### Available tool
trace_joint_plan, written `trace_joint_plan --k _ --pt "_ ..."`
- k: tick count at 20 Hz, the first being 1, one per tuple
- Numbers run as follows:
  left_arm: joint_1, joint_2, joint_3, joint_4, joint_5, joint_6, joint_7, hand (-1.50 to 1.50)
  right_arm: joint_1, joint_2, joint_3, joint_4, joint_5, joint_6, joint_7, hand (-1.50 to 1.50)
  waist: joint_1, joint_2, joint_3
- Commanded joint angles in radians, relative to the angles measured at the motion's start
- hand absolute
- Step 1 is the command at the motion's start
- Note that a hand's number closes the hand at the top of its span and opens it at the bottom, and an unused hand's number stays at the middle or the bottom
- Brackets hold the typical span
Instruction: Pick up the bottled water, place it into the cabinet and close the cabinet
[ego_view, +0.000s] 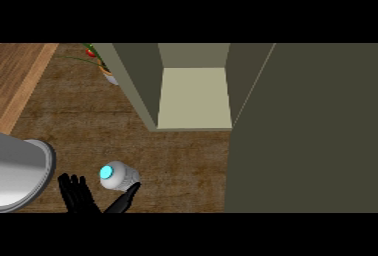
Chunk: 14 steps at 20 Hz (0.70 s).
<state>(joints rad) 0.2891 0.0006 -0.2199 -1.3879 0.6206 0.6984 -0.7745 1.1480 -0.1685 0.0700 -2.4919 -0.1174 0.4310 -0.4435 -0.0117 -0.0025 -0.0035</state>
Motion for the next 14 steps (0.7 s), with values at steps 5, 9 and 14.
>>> trace_joint_plan --k 5,9,14 --pt "-0.127 -0.001 0.009 0.284 0.195 -0.125 -0.228 -1.5 0.073 -0.004 -0.044 -0.153 -0.105 0.029 0.036 -1.5 -0.008 0.002 0.0" --pt "-0.178 0.0 0.081 0.378 0.24 -0.295 -0.258 -1.5 0.024 0.009 -0.031 -0.117 -0.079 0.022 0.04 -1.5 0.003 0.005 0.0" --pt "-0.23 0.0 0.052 0.457 0.295 -0.411 -0.32 -1.5 0.041 0.014 -0.037 -0.164 -0.083 0.019 0.065 -1.5 0.003 0.007 0.0"
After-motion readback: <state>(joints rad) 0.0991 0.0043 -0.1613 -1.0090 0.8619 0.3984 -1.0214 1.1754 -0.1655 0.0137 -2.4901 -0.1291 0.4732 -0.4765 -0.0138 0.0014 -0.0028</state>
